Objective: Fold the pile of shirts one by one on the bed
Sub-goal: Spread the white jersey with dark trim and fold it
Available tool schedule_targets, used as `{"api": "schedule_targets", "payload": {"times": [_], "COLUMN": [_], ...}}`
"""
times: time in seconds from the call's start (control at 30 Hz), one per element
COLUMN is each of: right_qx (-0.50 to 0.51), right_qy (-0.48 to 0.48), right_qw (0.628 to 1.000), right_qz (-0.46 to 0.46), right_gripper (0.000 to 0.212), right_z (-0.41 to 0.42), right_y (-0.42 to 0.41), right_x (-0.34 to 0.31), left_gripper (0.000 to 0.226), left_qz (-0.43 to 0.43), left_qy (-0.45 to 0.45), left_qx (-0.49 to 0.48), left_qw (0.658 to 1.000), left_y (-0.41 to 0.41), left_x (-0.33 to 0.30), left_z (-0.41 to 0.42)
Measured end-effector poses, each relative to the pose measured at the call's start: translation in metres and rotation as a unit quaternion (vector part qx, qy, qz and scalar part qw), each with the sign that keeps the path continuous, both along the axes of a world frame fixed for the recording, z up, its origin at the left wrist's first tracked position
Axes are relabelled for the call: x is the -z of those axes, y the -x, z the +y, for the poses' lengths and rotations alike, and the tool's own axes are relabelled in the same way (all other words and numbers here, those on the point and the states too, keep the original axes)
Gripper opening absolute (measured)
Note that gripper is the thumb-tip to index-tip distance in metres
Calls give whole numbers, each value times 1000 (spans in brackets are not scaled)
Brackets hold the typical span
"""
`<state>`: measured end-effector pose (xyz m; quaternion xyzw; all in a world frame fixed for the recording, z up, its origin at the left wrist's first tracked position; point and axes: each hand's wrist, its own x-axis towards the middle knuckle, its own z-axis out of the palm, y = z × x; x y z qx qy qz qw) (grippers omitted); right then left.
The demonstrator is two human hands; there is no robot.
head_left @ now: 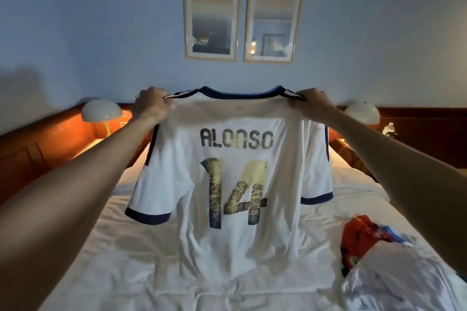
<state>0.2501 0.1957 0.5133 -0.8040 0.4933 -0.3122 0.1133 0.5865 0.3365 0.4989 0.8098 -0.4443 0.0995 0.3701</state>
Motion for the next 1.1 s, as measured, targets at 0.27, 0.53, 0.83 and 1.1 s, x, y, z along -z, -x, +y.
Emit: {"api": "schedule_targets", "payload": {"times": [0.27, 0.53, 0.83, 1.1], "right_qx": [-26, -213, -267, -20], "right_qy": [-126, -338, -479, -556], "right_qw": [991, 881, 732, 701], "right_qz": [-32, -253, -405, -447], "right_gripper": [27, 20, 23, 25], "right_z": [29, 93, 90, 29], "right_y": [-24, -97, -101, -2], "right_x": [91, 113, 148, 345], "left_gripper": [18, 22, 21, 21], "left_qz": [449, 522, 396, 384], "left_qy": [55, 258, 256, 39], "left_qx": [78, 37, 94, 162], "left_qw": [888, 812, 877, 908], "left_y": [-8, -60, -21, 101], "left_x": [78, 47, 3, 237], "left_z": [24, 0, -122, -258]}}
